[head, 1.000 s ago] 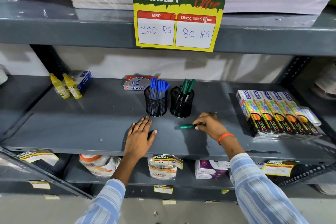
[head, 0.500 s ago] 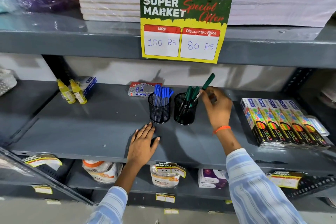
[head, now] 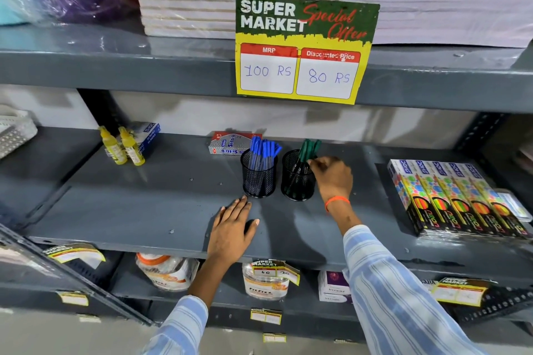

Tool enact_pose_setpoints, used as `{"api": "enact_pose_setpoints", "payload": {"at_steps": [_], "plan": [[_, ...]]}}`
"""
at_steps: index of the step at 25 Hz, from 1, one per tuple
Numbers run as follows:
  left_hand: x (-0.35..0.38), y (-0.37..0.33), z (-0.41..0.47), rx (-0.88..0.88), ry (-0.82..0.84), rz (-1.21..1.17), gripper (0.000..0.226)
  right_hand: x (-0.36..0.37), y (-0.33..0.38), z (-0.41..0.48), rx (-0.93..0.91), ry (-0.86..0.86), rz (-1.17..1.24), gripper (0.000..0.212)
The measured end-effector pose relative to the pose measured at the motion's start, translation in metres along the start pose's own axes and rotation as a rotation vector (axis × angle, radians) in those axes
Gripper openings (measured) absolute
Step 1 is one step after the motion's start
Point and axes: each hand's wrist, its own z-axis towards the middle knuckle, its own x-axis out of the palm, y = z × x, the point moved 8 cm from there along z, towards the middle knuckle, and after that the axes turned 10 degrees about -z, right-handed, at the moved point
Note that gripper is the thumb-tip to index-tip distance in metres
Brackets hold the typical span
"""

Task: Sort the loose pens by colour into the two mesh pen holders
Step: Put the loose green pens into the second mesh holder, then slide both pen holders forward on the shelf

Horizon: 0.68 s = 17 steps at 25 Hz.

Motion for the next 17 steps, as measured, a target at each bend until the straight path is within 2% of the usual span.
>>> {"api": "enact_pose_setpoints", "payload": {"at_steps": [4, 6, 10, 12, 14, 17], "plan": [[0.001, 0.001, 0.000, 0.006, -0.005, -0.014, 0.068, -0.004, -0.013, -0.012, -0.006, -0.133, 0.183, 0.018], [-0.002, 0.001, 0.002, -0.011, -0.015, -0.043, 0.068, 0.000, -0.021, -0.025, 0.012, -0.167, 0.301, 0.025], [-0.004, 0.010, 0.010, -0.128, -0.027, -0.107, 0.066, 0.042, -0.025, -0.042, 0.024, 0.051, 0.257, 0.087], [-0.002, 0.012, 0.020, -0.202, -0.001, -0.152, 0.078, 0.061, -0.023, -0.046, -0.007, 0.136, 0.222, 0.103], [-0.004, 0.014, 0.033, -0.283, -0.006, -0.266, 0.092, 0.074, -0.023, -0.046, 0.009, 0.168, 0.227, 0.105], [-0.007, 0.016, 0.056, -0.344, -0.041, -0.440, 0.103, 0.078, -0.026, -0.043, 0.074, 0.139, 0.234, 0.096]]}}
